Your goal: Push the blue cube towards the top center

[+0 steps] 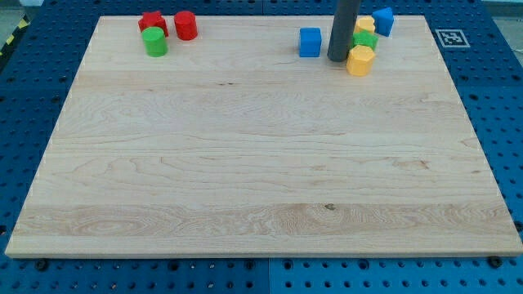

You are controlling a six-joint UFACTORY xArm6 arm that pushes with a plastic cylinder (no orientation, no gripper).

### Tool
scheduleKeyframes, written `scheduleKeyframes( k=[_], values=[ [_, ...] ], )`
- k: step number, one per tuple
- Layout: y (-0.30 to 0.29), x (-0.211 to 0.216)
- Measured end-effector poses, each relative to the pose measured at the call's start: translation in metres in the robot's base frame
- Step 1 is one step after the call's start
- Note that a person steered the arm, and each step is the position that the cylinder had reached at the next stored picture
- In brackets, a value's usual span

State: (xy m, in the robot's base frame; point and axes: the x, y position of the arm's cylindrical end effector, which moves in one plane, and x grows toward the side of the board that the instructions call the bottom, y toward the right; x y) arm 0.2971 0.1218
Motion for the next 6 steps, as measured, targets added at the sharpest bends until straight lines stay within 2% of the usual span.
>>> scheduleKeyframes(
  k=[1,3,4,6],
  values=[
    [-0.009,-0.011],
    [-0.069,-0.018],
    [-0.091,-0.037],
    [-0.102,-0.041]
  ],
)
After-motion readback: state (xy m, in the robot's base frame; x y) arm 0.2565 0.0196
